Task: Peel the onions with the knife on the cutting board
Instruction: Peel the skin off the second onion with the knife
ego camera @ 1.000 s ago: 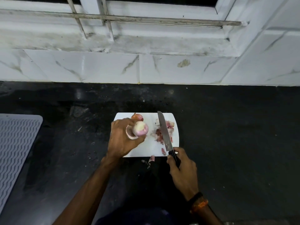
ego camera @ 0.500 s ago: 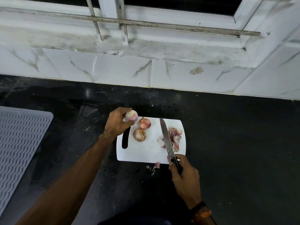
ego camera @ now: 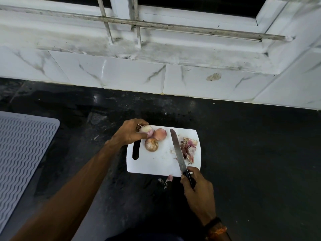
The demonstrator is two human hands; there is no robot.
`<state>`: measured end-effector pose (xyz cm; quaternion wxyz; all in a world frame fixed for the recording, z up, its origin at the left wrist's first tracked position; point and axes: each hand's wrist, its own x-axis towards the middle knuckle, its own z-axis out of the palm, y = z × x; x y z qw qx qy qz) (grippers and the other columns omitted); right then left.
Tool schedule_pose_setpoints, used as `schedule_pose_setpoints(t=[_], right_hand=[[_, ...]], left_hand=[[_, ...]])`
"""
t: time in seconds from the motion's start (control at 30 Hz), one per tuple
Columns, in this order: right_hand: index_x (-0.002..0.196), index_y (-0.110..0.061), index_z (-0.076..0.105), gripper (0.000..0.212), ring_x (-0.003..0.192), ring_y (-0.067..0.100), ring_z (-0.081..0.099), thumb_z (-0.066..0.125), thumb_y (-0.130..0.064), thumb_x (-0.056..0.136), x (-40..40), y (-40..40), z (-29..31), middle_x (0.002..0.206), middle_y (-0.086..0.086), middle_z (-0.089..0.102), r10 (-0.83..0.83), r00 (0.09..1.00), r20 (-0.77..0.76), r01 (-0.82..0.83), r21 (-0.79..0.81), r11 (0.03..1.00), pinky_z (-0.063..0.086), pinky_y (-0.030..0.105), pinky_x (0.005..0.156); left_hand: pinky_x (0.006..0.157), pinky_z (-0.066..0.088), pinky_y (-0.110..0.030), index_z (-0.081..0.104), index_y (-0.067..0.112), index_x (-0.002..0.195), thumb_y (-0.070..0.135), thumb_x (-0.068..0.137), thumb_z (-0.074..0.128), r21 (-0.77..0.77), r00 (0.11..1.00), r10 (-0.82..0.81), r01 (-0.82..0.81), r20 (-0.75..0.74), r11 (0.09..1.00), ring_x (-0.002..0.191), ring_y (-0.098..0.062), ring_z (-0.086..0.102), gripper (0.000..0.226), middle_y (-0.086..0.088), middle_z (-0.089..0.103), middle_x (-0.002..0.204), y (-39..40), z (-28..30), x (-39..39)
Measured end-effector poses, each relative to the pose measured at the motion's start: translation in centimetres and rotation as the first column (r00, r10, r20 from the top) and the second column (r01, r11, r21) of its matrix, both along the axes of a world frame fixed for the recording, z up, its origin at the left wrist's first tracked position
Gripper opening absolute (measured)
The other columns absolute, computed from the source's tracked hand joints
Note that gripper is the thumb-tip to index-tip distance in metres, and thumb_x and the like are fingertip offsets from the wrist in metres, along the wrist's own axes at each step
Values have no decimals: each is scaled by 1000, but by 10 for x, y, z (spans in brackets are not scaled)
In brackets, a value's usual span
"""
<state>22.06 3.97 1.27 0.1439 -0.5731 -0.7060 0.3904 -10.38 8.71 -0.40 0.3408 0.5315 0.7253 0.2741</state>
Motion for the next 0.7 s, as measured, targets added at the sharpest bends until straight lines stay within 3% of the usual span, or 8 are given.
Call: schedule_pose_setpoints(t=[0.1, 0.17, 0.27, 0.33, 0.53, 0.63, 0.7], right_hand=[[112, -38, 57, 20, 63, 6, 63, 63, -30, 95, -1, 0, -1, 75, -11, 68, -2, 1000, 0, 2, 6, 1000, 58, 35, 62], [111, -39, 56, 19, 66, 6, 65, 63, -31, 95, -1, 0, -1, 79, -12, 69, -6, 1000, 3, 6, -1, 1000, 59, 36, 65], [114, -33, 59, 19, 67, 6, 64, 63, -28, 96, -1, 1, 1, 80, -11, 68, -10, 1000, -11, 10, -2, 1000, 58, 31, 66], [114, -30, 60, 19, 64, 6, 62, 64, -27, 96, -1, 2, 3, 77, -10, 66, -11, 1000, -14, 11, 7, 1000, 55, 25, 62], [111, -33, 61, 17, 67, 9, 66, 65, -28, 95, 0, 3, 7, 79, -10, 68, -55, 996, -75, 54, -12, 998, 59, 37, 63], [107, -37, 62, 16, 61, 13, 65, 65, -26, 95, 1, 3, 13, 78, -6, 69, -106, 981, -160, 98, -57, 994, 58, 37, 60], [105, -37, 62, 16, 57, 16, 63, 62, -24, 97, 0, 1, 20, 80, -3, 70, -149, 955, -255, 125, -107, 986, 54, 33, 55]], left_hand=[[87, 49, -27, 65, 18, 127, 41, 80, 82, -28, 998, -28, 27, -47, 999, 101, -8, 58, 55, 3, 65, 120, 4, 4, 3], [97, 42, -31, 63, 22, 131, 46, 77, 82, -27, 994, -24, 22, -107, 999, 115, -14, 53, 63, 1, 61, 129, 6, 6, 4], [114, 25, -46, 57, 28, 137, 69, 68, 72, -63, 973, -93, 81, -211, 995, 133, -25, 42, 82, -2, 54, 140, 12, 11, 11], [117, 15, -45, 54, 27, 140, 73, 67, 69, -91, 941, -186, 167, -284, 982, 137, -26, 38, 87, -3, 53, 143, 19, 12, 20], [116, 10, -40, 58, 25, 132, 56, 78, 75, -177, 837, -356, 310, -416, 934, 124, -20, 50, 64, 1, 65, 122, 38, 7, 37], [117, 10, -40, 63, 26, 123, 48, 76, 78, -102, 870, -325, 310, -370, 945, 119, -16, 52, 54, 4, 68, 116, 39, 6, 40], [117, 20, -41, 65, 28, 119, 45, 73, 81, 16, 931, -254, 267, -263, 963, 115, -12, 56, 52, 9, 69, 113, 35, 8, 42]])
